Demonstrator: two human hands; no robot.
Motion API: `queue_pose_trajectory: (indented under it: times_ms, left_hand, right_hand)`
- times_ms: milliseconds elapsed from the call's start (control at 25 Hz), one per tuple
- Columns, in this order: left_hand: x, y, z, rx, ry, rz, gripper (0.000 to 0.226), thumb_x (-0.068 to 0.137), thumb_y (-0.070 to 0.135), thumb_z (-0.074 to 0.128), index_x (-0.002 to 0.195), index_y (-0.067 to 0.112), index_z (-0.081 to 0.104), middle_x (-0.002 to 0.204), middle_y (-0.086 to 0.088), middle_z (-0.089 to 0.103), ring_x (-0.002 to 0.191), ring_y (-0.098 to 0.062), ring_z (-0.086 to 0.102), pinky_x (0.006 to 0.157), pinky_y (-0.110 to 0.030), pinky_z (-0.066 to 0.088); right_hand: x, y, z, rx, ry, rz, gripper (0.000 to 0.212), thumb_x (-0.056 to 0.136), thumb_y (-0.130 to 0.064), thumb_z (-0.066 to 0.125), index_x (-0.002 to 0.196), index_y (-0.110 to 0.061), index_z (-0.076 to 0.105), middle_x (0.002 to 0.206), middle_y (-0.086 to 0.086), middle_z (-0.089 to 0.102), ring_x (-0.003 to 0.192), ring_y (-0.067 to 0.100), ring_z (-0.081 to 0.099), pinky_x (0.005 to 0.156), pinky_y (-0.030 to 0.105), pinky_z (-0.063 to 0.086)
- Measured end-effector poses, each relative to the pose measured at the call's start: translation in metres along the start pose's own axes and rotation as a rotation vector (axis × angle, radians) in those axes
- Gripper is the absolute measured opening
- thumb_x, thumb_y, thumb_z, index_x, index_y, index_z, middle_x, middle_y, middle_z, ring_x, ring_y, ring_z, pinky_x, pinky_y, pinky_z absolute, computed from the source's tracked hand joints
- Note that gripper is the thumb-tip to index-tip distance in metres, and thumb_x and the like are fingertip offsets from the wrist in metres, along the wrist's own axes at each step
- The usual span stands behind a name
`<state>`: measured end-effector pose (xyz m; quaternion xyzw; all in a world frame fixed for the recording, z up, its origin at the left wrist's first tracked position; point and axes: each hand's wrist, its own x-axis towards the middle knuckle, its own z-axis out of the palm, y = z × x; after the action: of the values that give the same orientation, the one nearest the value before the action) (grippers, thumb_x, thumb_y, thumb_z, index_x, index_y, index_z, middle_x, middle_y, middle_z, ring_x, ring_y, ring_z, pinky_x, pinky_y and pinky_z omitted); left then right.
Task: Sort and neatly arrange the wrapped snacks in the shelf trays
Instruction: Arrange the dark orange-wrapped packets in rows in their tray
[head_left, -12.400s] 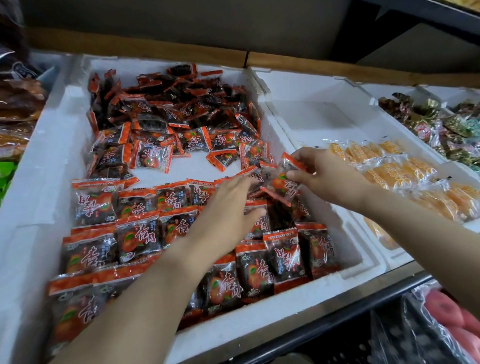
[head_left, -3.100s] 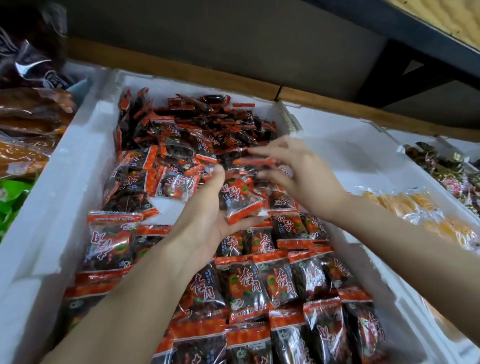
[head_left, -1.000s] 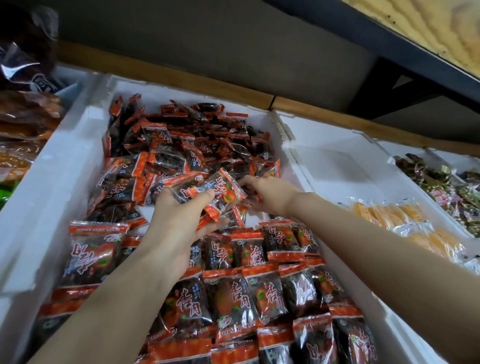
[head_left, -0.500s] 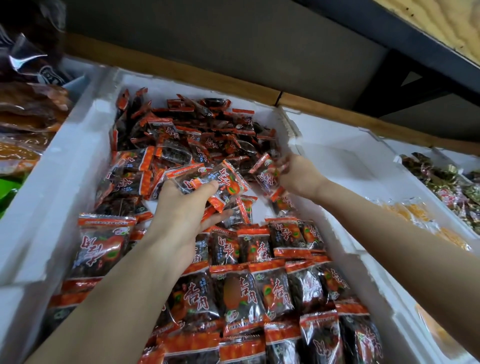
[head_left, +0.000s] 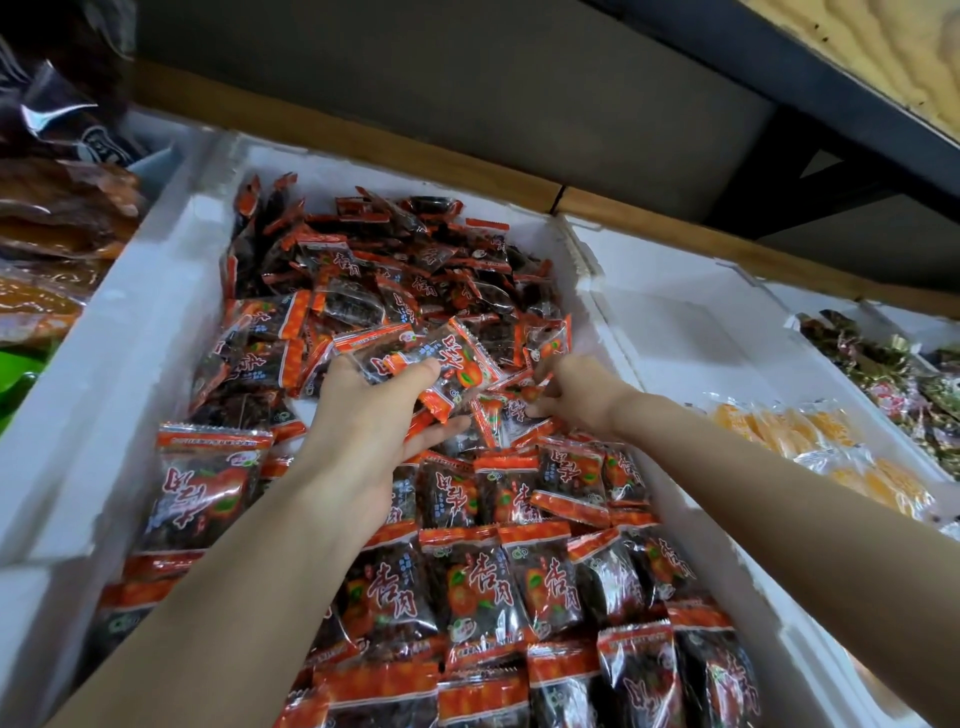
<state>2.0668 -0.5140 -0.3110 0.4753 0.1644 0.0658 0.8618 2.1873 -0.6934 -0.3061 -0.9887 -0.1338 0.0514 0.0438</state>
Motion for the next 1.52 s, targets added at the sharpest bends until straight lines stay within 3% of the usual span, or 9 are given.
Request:
queue_pose_trajectory:
  times_ms: [240, 440, 520, 720, 960, 1040, 1200, 1320, 1520]
  left_hand:
    - [0.002, 0.003, -0.003, 0.006, -0.008, 0.021, 0.039, 0.088, 0.008, 0.064, 0.125, 0.012, 0.050, 0.131, -0.012, 0.053, 0.063, -0.015, 0.072, 0.074, -0.039, 0.059]
    - [0.003, 0.009, -0.006, 0.004, 0.005, 0.053, 0.040, 0.090, 0.009, 0.062, 0.127, 0.013, 0.048, 0.131, -0.012, 0.054, 0.060, -0.016, 0.071, 0.089, -0.047, 0.053]
    - [0.006, 0.012, -0.008, -0.004, 0.011, 0.067, 0.045, 0.090, 0.009, 0.062, 0.131, 0.014, 0.045, 0.135, -0.013, 0.051, 0.060, -0.016, 0.071, 0.084, -0.044, 0.055]
    - [0.009, 0.013, -0.012, -0.017, 0.008, 0.075, 0.039, 0.090, 0.009, 0.062, 0.127, 0.013, 0.049, 0.130, -0.011, 0.055, 0.062, -0.016, 0.072, 0.075, -0.040, 0.057]
    - [0.015, 0.019, -0.017, -0.049, 0.045, 0.116, 0.034, 0.089, 0.008, 0.063, 0.122, 0.012, 0.053, 0.122, -0.008, 0.061, 0.076, -0.017, 0.072, 0.060, -0.031, 0.058]
    - [0.015, 0.019, -0.017, -0.051, 0.045, 0.126, 0.035, 0.089, 0.007, 0.063, 0.122, 0.012, 0.053, 0.122, -0.008, 0.061, 0.070, -0.015, 0.072, 0.060, -0.032, 0.059]
    - [0.015, 0.021, -0.018, -0.059, 0.043, 0.135, 0.035, 0.089, 0.007, 0.062, 0.122, 0.011, 0.052, 0.120, -0.009, 0.062, 0.069, -0.016, 0.072, 0.060, -0.032, 0.059]
    - [0.017, 0.023, -0.021, -0.052, 0.071, 0.180, 0.034, 0.089, 0.006, 0.062, 0.122, 0.010, 0.052, 0.116, -0.007, 0.064, 0.074, -0.018, 0.072, 0.059, -0.033, 0.059]
    - [0.012, 0.021, -0.018, 0.023, 0.123, 0.248, 0.021, 0.087, 0.002, 0.061, 0.104, 0.014, 0.061, 0.101, -0.005, 0.069, 0.086, -0.025, 0.071, 0.053, -0.029, 0.057]
  right_hand:
    - [0.003, -0.001, -0.005, -0.124, 0.047, -0.125, 0.063, 0.073, -0.024, 0.079, 0.125, -0.007, 0.047, 0.120, 0.010, 0.057, 0.106, 0.027, 0.056, 0.086, 0.030, 0.042]
    - [-0.003, -0.002, -0.003, -0.169, 0.034, -0.183, 0.043, 0.083, -0.031, 0.069, 0.119, -0.011, 0.056, 0.118, 0.008, 0.058, 0.099, 0.021, 0.057, 0.082, 0.025, 0.042]
    - [-0.004, -0.012, -0.004, -0.048, 0.152, -0.202, 0.033, 0.090, -0.029, 0.060, 0.117, -0.011, 0.058, 0.116, 0.008, 0.060, 0.090, 0.016, 0.056, 0.076, 0.020, 0.039]
    - [-0.001, -0.037, 0.012, -0.007, -0.021, -0.255, 0.045, 0.084, -0.008, 0.067, 0.127, -0.010, 0.054, 0.118, 0.007, 0.062, 0.096, 0.015, 0.056, 0.081, 0.021, 0.042]
    - [0.001, -0.038, 0.008, -0.078, 0.212, -0.248, 0.030, 0.091, -0.004, 0.054, 0.119, -0.012, 0.058, 0.121, 0.009, 0.056, 0.105, 0.026, 0.057, 0.084, 0.033, 0.046]
    - [-0.005, -0.045, 0.005, 0.122, 0.143, -0.288, 0.024, 0.094, -0.018, 0.054, 0.117, -0.011, 0.060, 0.113, 0.006, 0.060, 0.097, 0.020, 0.059, 0.079, 0.027, 0.045]
    - [-0.008, -0.051, 0.008, 0.074, -0.098, -0.257, 0.035, 0.077, -0.032, 0.074, 0.103, -0.010, 0.065, 0.091, -0.002, 0.059, 0.086, 0.016, 0.056, 0.068, 0.025, 0.045]
    - [-0.011, -0.051, -0.008, 0.313, 0.034, -0.218, 0.017, 0.081, -0.022, 0.072, 0.074, -0.014, 0.059, 0.082, 0.000, 0.064, 0.075, 0.013, 0.057, 0.057, 0.014, 0.042]
    - [-0.048, -0.066, -0.040, 0.501, 0.669, -0.323, 0.021, 0.085, -0.020, 0.066, 0.074, -0.026, 0.050, 0.084, -0.004, 0.058, 0.073, 0.006, 0.053, 0.066, 0.013, 0.043]
